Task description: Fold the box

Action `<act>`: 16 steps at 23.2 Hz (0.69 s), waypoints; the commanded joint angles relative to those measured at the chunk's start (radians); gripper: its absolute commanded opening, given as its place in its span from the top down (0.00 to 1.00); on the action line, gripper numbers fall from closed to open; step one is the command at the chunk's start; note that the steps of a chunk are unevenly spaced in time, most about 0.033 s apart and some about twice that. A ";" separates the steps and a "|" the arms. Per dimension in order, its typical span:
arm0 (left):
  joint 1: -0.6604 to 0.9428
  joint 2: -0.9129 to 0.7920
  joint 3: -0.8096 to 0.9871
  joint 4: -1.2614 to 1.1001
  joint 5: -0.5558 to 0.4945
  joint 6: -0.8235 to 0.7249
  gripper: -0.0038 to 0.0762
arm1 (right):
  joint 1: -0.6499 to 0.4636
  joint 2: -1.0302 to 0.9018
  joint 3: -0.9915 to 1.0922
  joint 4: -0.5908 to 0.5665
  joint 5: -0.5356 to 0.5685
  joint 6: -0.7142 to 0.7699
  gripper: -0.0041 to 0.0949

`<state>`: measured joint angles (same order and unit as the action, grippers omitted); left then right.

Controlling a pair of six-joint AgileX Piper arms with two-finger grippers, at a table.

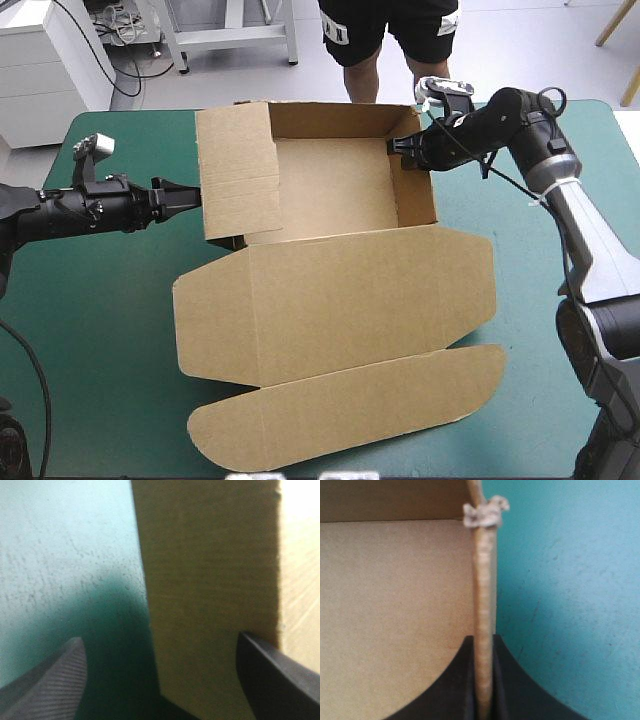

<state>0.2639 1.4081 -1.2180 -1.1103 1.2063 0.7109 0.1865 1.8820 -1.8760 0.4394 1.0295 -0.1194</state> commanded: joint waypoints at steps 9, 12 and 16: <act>-0.003 -0.030 -0.026 -0.105 0.069 0.017 0.23 | 0.118 -0.013 -0.028 0.015 -0.143 0.049 0.98; -0.003 -0.030 -0.026 -0.105 0.069 0.017 0.23 | 0.151 -0.007 -0.028 0.015 -0.166 0.061 0.98; -0.003 -0.030 -0.026 -0.086 0.069 0.015 0.23 | 0.174 -0.007 -0.028 0.014 -0.179 0.081 0.98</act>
<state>0.2639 1.4081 -1.2180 -1.1344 1.2144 0.7276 0.3489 1.9335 -1.8760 0.4024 0.9090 -0.0597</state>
